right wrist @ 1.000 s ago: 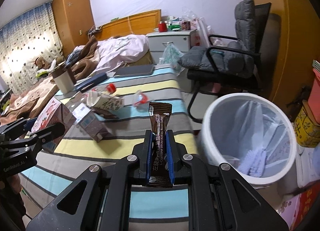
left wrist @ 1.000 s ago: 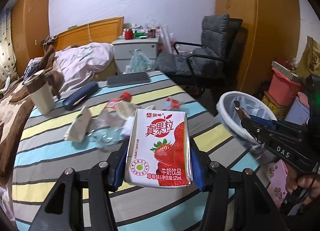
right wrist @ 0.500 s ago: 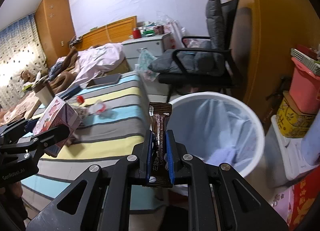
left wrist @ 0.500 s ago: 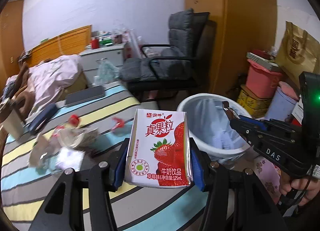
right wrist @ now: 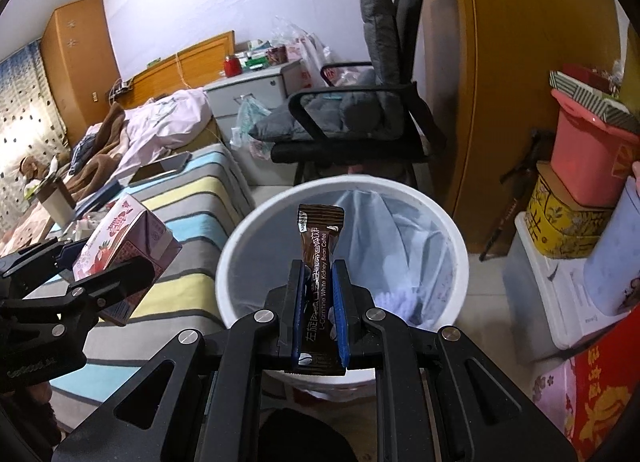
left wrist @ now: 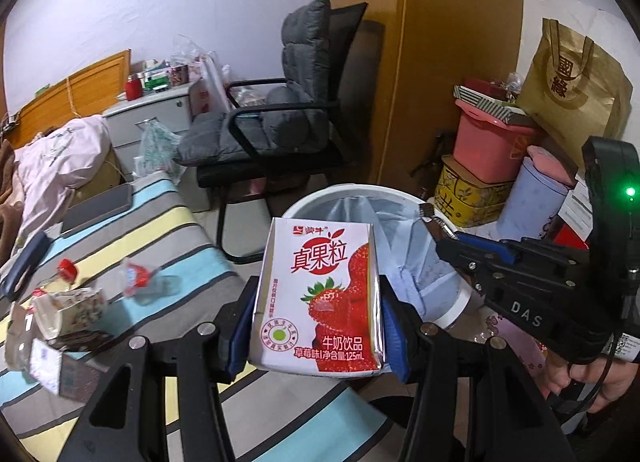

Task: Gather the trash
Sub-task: 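Carry the milk carton and chocolate wrapper over the white bin with both grippers, then open the left gripper over the bin while the right gripper releases the wrapper, then move both grippers back over the table toward the remaining trash, then grasp the white-and-purple milk carton with the right gripper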

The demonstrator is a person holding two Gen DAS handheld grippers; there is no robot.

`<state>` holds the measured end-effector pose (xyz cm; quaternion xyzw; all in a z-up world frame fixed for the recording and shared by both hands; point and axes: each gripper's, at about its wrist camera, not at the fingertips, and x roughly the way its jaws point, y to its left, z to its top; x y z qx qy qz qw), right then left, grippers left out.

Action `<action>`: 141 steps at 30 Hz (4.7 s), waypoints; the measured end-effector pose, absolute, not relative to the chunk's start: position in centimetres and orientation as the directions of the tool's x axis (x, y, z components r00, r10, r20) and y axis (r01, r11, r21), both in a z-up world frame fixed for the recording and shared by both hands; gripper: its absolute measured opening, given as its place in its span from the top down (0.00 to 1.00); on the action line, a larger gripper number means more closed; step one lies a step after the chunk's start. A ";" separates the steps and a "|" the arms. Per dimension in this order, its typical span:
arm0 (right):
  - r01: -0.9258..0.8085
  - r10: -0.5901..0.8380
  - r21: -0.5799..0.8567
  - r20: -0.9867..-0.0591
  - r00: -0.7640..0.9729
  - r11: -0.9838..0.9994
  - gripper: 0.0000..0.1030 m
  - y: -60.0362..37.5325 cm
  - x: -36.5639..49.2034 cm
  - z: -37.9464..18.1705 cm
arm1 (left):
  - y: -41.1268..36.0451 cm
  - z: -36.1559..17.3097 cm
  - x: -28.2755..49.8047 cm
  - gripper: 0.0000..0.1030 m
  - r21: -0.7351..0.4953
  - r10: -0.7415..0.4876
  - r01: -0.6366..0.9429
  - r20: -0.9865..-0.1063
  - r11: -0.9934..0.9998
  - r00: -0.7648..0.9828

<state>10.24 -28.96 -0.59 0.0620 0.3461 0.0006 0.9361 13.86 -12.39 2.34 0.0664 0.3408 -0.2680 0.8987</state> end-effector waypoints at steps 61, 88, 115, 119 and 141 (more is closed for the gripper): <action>0.028 0.041 0.093 -0.661 0.749 0.995 0.54 -28.2 11.8 -1.3 | -7.2 2.6 14.4 0.28 -0.119 -0.368 0.379 -0.617 0.918 0.696; -0.286 0.281 0.100 -0.637 0.717 0.953 0.44 -17.3 11.6 -1.7 | 8.7 2.1 9.8 0.25 -0.145 -0.128 0.053 -0.582 0.988 0.803; -0.599 0.481 0.049 -0.650 0.588 0.799 0.37 -5.8 12.8 -2.5 | 19.3 0.1 12.5 0.24 -0.142 -0.039 -0.067 -0.638 0.988 0.769; -0.602 0.482 0.061 -0.664 0.571 0.796 0.37 -5.3 13.6 -2.5 | 19.8 -0.2 13.4 0.24 -0.140 -0.044 -0.062 -0.649 0.988 0.759; -0.557 0.426 0.027 -0.674 0.603 0.830 0.58 -5.3 13.9 -2.8 | 20.5 -2.3 18.0 0.24 -0.134 -0.053 -0.058 -0.704 0.989 0.708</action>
